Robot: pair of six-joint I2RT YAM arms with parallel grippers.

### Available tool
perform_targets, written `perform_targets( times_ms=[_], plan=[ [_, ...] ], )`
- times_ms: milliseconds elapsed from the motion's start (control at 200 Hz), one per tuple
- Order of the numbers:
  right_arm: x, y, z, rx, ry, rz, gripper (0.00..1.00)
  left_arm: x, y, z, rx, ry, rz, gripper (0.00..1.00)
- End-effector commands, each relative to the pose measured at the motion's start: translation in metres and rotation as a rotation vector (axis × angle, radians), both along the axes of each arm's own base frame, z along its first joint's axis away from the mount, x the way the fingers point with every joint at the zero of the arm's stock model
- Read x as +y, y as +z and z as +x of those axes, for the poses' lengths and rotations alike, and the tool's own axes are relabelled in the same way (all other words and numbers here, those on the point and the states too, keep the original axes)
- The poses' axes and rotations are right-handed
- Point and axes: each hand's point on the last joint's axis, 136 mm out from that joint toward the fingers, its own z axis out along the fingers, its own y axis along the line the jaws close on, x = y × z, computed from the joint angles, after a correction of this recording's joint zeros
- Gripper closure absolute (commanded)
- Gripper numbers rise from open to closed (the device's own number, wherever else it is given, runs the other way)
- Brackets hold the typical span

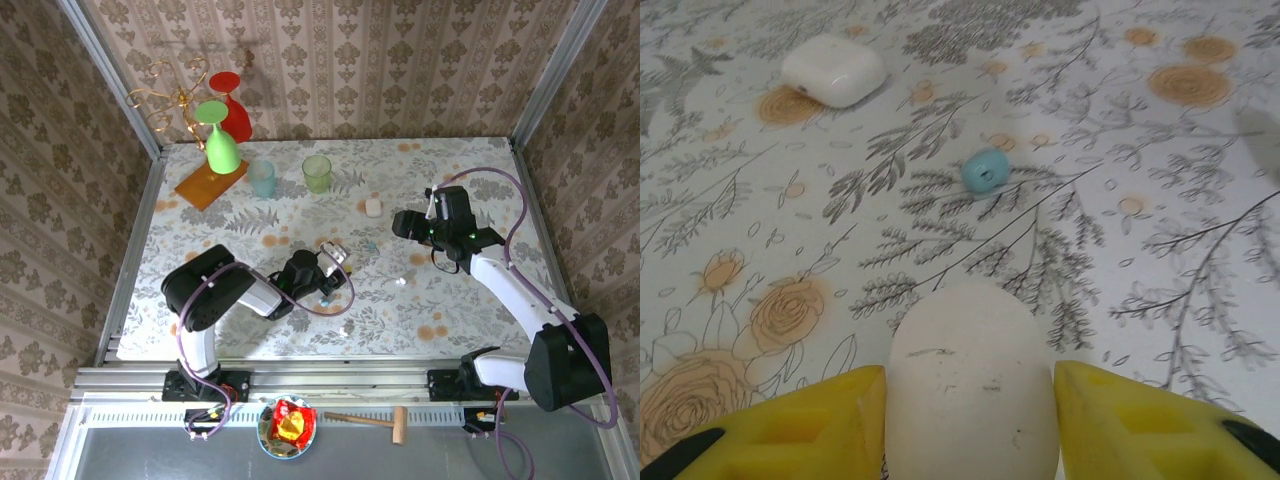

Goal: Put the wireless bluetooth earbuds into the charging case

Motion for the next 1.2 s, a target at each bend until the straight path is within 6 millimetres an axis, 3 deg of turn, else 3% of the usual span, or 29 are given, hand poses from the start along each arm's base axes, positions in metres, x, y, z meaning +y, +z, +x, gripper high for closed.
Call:
perform_targets(
  times_ms=[0,195,335,690,1025,1195],
  plan=[
    [0.020,0.008,-0.018,0.034,0.132,0.072,0.27,-0.008,0.040,-0.007,-0.072,-0.078,-0.080,0.54],
    [0.049,0.015,-0.045,0.144,0.241,0.250,0.27,-0.009,0.075,-0.018,-0.121,-0.174,-0.118,0.54],
    [0.081,0.032,-0.059,0.191,0.336,0.511,0.27,-0.013,0.100,-0.031,-0.161,-0.271,-0.129,0.54],
    [0.101,0.041,-0.066,0.246,0.378,0.715,0.29,-0.018,0.163,-0.053,-0.213,-0.403,-0.233,0.54],
    [0.114,0.042,-0.062,0.272,0.405,0.777,0.39,-0.015,0.183,-0.056,-0.250,-0.405,-0.262,0.54],
    [0.119,0.037,-0.062,0.311,0.403,0.804,0.57,-0.014,0.184,-0.052,-0.259,-0.389,-0.256,0.54]
  ],
)
